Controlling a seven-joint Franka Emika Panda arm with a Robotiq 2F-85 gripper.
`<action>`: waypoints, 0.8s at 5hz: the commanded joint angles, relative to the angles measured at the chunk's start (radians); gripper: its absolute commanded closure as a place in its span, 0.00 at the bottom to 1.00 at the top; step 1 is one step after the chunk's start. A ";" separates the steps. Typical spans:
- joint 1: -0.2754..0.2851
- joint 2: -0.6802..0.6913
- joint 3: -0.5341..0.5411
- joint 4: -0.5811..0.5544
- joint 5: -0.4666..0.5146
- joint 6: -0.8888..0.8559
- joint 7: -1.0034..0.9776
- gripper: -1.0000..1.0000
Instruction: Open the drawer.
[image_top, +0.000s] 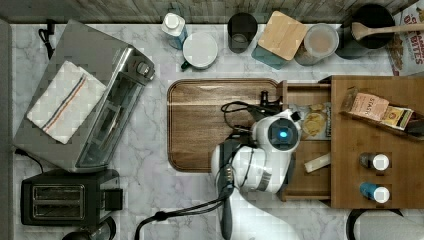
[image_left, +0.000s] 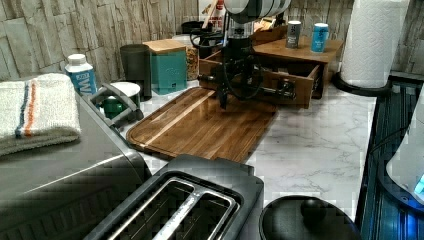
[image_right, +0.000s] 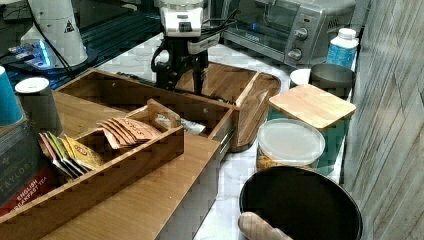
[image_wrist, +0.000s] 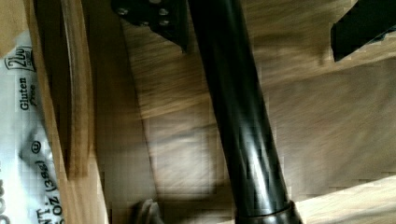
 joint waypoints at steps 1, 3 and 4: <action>0.218 -0.089 0.194 -0.005 0.011 -0.028 0.124 0.00; 0.230 -0.123 0.205 -0.017 -0.024 -0.019 0.174 0.00; 0.225 -0.123 0.210 -0.017 -0.025 -0.019 0.175 0.00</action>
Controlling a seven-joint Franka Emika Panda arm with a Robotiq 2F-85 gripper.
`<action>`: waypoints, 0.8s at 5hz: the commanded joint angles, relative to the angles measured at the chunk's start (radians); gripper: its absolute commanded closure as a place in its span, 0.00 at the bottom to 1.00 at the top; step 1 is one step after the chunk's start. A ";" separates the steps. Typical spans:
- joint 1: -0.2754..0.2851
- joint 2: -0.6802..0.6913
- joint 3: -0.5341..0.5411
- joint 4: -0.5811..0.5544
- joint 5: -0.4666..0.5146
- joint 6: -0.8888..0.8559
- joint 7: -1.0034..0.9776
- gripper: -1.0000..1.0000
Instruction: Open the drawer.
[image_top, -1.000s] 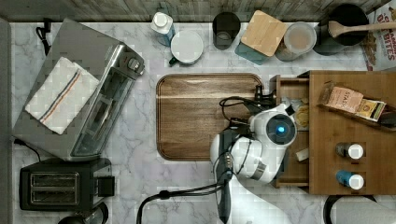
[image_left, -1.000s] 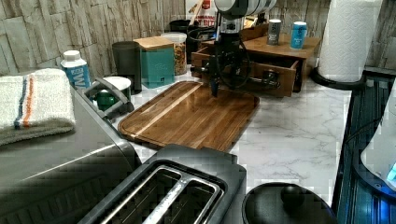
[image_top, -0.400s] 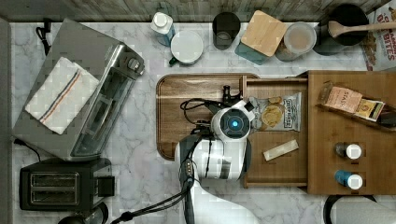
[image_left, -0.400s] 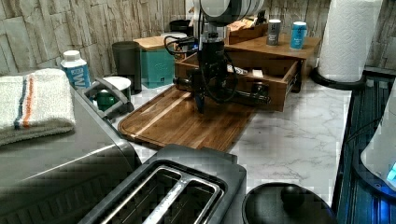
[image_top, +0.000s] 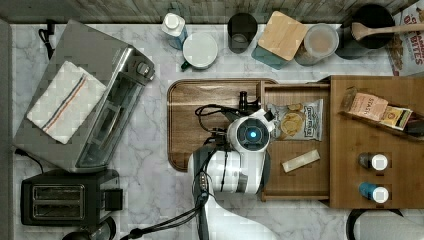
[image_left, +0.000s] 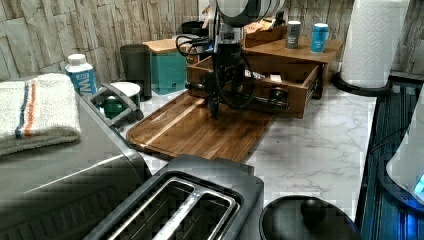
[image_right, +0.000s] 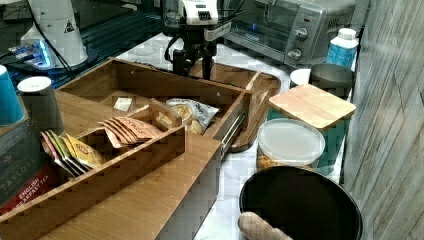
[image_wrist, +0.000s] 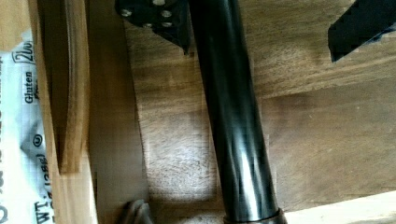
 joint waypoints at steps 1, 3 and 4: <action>0.167 -0.091 0.151 0.016 -0.017 -0.016 0.109 0.00; 0.162 -0.091 0.157 0.016 -0.018 -0.016 0.109 0.00; 0.162 -0.091 0.156 0.016 -0.018 -0.016 0.109 0.00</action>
